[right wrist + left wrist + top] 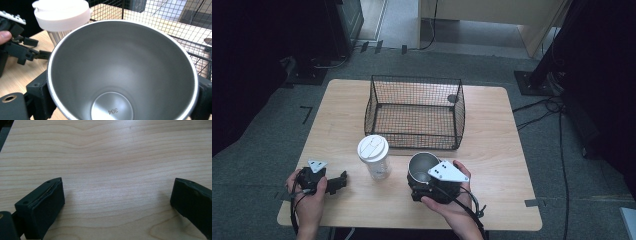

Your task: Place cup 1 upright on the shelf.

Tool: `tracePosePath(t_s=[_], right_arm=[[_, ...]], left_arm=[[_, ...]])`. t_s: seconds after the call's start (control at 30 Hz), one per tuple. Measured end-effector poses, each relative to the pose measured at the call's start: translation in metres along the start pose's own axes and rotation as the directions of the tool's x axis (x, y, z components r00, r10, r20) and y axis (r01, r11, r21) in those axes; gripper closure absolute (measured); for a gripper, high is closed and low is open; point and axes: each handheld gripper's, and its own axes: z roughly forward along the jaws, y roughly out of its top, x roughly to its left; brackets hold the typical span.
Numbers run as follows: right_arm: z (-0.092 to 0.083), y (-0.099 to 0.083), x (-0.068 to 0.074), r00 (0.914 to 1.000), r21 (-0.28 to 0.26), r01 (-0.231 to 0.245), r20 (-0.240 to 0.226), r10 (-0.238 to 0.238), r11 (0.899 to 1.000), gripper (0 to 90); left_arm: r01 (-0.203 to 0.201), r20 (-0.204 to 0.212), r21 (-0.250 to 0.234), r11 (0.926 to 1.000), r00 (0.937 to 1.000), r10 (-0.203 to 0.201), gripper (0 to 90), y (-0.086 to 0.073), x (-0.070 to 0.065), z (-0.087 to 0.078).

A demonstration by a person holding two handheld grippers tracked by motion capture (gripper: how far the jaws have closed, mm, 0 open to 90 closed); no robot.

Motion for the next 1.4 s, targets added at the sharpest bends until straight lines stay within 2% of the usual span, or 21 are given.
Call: tracePosePath(t_s=[0.73,0.97,1.4], right_arm=[[-0.011,0.034,-0.018,0.9982,-0.069,0.007,0.06,-0.003,0.998,7.3],[-0.014,0.047,-0.022,0.9963,-0.094,0.019,0.085,-0.011,0.995,7.3],[-0.012,0.068,-0.034,0.9911,-0.142,0.017,0.133,0.002,0.99,7.3]], left_arm=[[0.0,0.0,0.001,1.0,1.0,0.0,0.0,0.0,0.0,0.0],[-0.001,0.0,0.002,1.0,1.0,0.001,0.1,0.0,0.0,0.0],[0.0,0.001,0.003,1.0,1.0,0.0,0.1,0.0,0.0,0.0]])
